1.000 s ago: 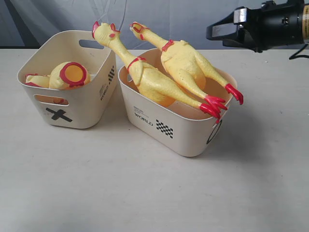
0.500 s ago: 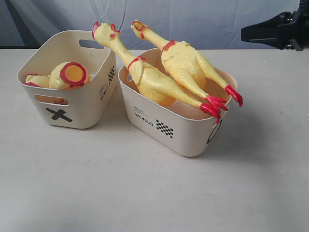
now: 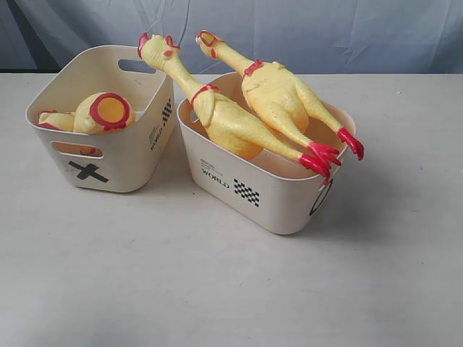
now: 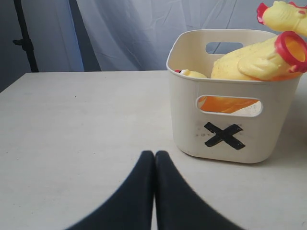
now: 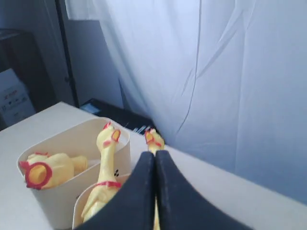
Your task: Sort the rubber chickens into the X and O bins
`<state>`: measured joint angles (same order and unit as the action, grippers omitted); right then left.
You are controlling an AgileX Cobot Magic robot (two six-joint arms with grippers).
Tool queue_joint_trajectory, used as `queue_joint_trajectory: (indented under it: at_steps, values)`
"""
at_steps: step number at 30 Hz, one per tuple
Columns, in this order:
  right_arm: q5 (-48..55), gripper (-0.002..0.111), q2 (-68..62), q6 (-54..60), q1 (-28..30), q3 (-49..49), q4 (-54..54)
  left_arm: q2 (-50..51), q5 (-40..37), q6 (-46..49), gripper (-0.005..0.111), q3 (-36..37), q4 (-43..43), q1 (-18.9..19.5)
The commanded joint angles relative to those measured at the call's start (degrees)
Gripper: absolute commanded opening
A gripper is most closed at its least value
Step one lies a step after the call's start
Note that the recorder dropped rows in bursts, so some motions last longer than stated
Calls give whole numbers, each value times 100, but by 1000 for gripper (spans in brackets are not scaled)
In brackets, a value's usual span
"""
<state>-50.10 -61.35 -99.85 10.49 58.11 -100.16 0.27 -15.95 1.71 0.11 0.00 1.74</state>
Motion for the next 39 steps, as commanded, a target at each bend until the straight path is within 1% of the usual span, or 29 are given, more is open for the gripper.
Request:
queue_joint_trajectory:
  at_steps: [1,4,7,16,20,22,25,26,27,29,30,32,39]
  values:
    - [36,-1,706,28,10,-16,22,-27,54,-16,0,-11,-37,-26]
    - [-684,-1,904,54,7,-16,22,-27,54,-16,0,-11,-37,-26]
    - [-1160,-1,925,254,7,-16,22,-27,54,-16,0,-11,-37,-26]
    - [-1279,-1,670,237,7,-50,22,-27,54,-16,0,-11,-37,-26]
    - [-952,-1,464,237,7,-696,22,-27,54,-16,0,-11,-37,-26]
    - [-699,-1,383,320,17,-1321,22,-27,54,-16,0,-11,-37,-26]
    - [-61,-1,396,827,17,-2114,22,-27,54,-16,0,-11,-37,-26]
    - [370,-1,440,1155,17,-2466,22,-27,54,-16,0,-11,-37,-26]
    - [525,-1,451,1230,17,-2596,22,-27,54,-16,0,-11,-37,-26]
    - [299,-1,451,1230,-56,-2708,22,-27,54,-16,0,-11,-37,-26]
    - [245,-1,451,1230,-208,-2697,192,-27,54,-16,0,-11,-37,-26]
    - [204,-1,451,1230,-323,-2697,581,-27,54,-16,0,-11,-37,-26]
    - [141,-1,451,1230,-323,-2697,581,-27,54,-16,0,-11,-37,-26]
